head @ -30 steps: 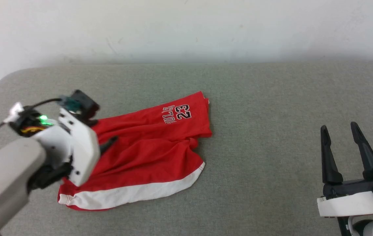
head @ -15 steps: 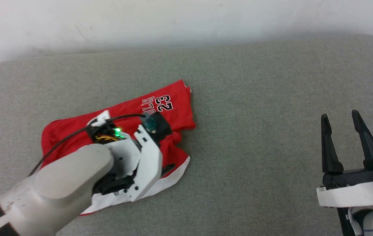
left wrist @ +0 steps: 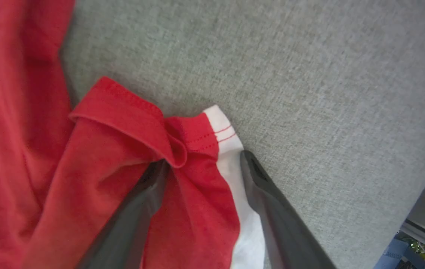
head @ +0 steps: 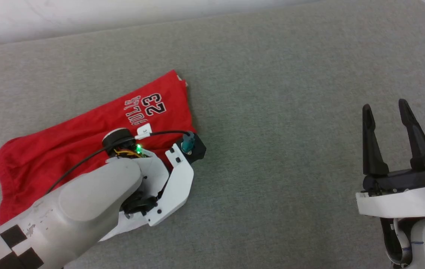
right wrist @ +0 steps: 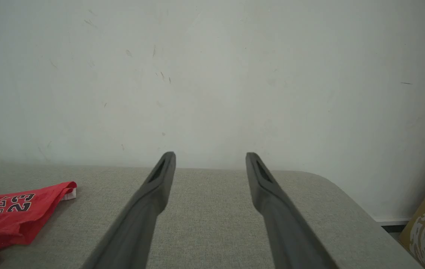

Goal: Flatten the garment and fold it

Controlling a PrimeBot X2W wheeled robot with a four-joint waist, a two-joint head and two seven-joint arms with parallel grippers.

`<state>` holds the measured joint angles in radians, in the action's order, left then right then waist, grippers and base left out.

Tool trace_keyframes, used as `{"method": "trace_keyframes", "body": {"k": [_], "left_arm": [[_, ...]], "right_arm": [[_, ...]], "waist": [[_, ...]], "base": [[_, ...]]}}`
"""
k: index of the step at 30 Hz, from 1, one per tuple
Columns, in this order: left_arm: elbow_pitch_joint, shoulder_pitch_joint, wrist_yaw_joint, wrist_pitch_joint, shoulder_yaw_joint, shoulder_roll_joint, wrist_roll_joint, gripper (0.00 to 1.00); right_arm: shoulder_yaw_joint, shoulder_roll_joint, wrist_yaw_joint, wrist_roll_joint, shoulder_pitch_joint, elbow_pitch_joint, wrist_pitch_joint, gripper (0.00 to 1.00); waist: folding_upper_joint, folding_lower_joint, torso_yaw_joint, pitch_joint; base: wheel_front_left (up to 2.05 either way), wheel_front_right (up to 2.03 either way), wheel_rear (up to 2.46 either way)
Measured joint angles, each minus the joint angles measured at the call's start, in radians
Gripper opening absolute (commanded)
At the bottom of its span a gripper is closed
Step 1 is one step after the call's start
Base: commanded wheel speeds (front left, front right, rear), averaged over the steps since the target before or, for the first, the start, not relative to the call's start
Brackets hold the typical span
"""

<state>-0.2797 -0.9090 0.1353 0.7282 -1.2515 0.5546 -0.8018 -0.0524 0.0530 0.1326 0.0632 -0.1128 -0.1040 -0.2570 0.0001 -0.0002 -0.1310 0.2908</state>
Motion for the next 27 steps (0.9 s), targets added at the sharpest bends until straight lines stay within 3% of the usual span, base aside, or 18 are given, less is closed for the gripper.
{"method": "trace_keyframes", "body": {"k": [2, 3, 4, 6, 10, 14, 19, 27], "left_arm": [[0.018, 0.0, 0.005, 0.043, 0.008, 0.005, 0.041, 1.0], [0.032, 0.001, 0.005, 0.062, 0.011, 0.009, 0.053, 0.35], [0.044, 0.002, 0.005, 0.073, 0.012, 0.017, 0.055, 0.0], [0.066, 0.0, 0.005, 0.07, 0.017, 0.037, 0.053, 0.0], [0.071, -0.031, 0.004, -0.033, 0.005, 0.067, 0.018, 0.0], [0.068, -0.078, 0.003, -0.143, -0.02, 0.05, -0.018, 0.0], [0.065, -0.158, 0.0, -0.249, -0.025, -0.031, -0.03, 0.0], [0.016, -0.101, -0.004, -0.363, -0.027, -0.231, -0.015, 0.0]], "right_arm": [[0.001, 0.0, 0.0, 0.0, -0.007, 0.0, 0.0, 1.0], [0.0, 0.0, 0.0, 0.0, -0.006, 0.001, 0.0, 1.0], [-0.001, 0.0, 0.0, 0.0, -0.006, 0.001, 0.0, 1.0], [-0.005, 0.0, 0.0, 0.0, -0.006, 0.002, 0.0, 1.0], [-0.012, 0.0, 0.0, 0.0, -0.006, 0.006, 0.0, 1.0], [-0.012, 0.0, 0.0, 0.0, -0.006, 0.004, 0.0, 1.0], [-0.017, 0.0, 0.0, 0.0, -0.011, -0.005, 0.0, 1.0], [-0.055, 0.0, 0.0, 0.007, -0.013, -0.007, 0.0, 1.0]], "waist": [[0.0, -0.0001, -0.018, 0.015], [0.0, -0.0001, -0.027, 0.022], [0.0, -0.0003, -0.034, 0.027], [0.0, -0.0001, -0.047, 0.037], [0.0, 0.0006, -0.055, 0.042], [0.0, 0.0007, -0.051, 0.032], [0.0, 0.0006, -0.068, 0.036], [0.0, 0.0004, -0.116, 0.07]], "base": [[0.0, 0.0, 0.0], [0.0, 0.0, 0.0], [0.0, 0.0, 0.0], [0.0, 0.0, 0.0], [0.0, 0.0, 0.0], [0.0, 0.0, 0.0], [0.0, 0.0, 0.0], [0.0, 0.0, 0.0]]}}
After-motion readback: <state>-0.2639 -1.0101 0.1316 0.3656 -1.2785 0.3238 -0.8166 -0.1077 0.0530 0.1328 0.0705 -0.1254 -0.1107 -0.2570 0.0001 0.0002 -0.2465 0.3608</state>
